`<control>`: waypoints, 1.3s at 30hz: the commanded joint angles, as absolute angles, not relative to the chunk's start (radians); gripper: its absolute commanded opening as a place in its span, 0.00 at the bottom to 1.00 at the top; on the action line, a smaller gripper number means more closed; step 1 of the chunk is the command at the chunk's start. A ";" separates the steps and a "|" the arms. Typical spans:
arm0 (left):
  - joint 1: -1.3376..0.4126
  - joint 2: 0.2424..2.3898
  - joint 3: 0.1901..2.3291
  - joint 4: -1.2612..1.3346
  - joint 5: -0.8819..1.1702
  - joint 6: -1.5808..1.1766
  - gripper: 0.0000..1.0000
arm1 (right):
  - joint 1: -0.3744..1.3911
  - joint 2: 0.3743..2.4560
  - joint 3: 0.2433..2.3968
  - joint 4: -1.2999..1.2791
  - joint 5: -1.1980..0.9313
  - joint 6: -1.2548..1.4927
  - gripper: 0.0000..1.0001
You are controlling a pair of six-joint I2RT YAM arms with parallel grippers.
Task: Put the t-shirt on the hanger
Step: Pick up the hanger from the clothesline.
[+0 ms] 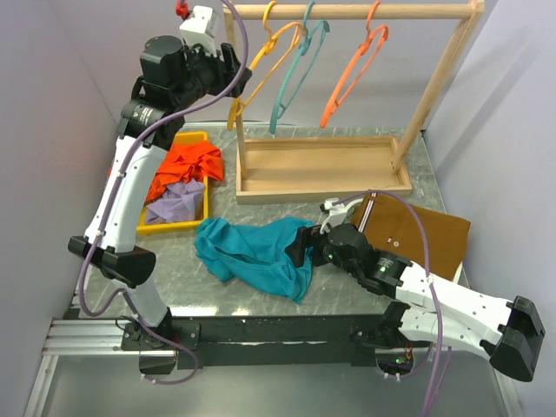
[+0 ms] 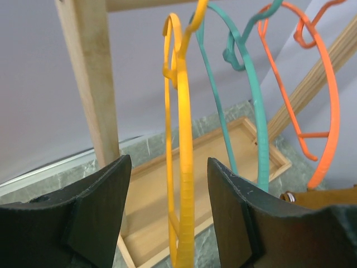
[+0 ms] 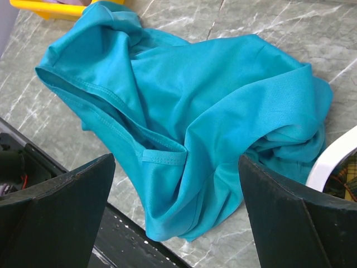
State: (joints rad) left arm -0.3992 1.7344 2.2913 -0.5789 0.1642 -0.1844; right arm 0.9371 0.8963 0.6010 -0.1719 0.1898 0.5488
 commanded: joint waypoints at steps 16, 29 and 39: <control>-0.502 1.787 2.329 -0.588 0.003 -0.077 0.36 | 0.922 0.897 0.609 -0.133 0.169 0.529 0.98; -0.509 1.753 2.295 -0.457 -0.049 -0.067 0.01 | 0.920 0.897 0.614 -0.152 0.184 0.531 0.98; -0.509 1.661 2.172 -0.356 -0.040 -0.071 0.01 | 0.919 0.910 0.617 -0.143 0.184 0.526 0.98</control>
State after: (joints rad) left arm -0.5056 1.7737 2.2314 -0.4904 -0.0315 -0.0860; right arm 0.9283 0.9077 0.6010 -0.1661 0.1684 0.5373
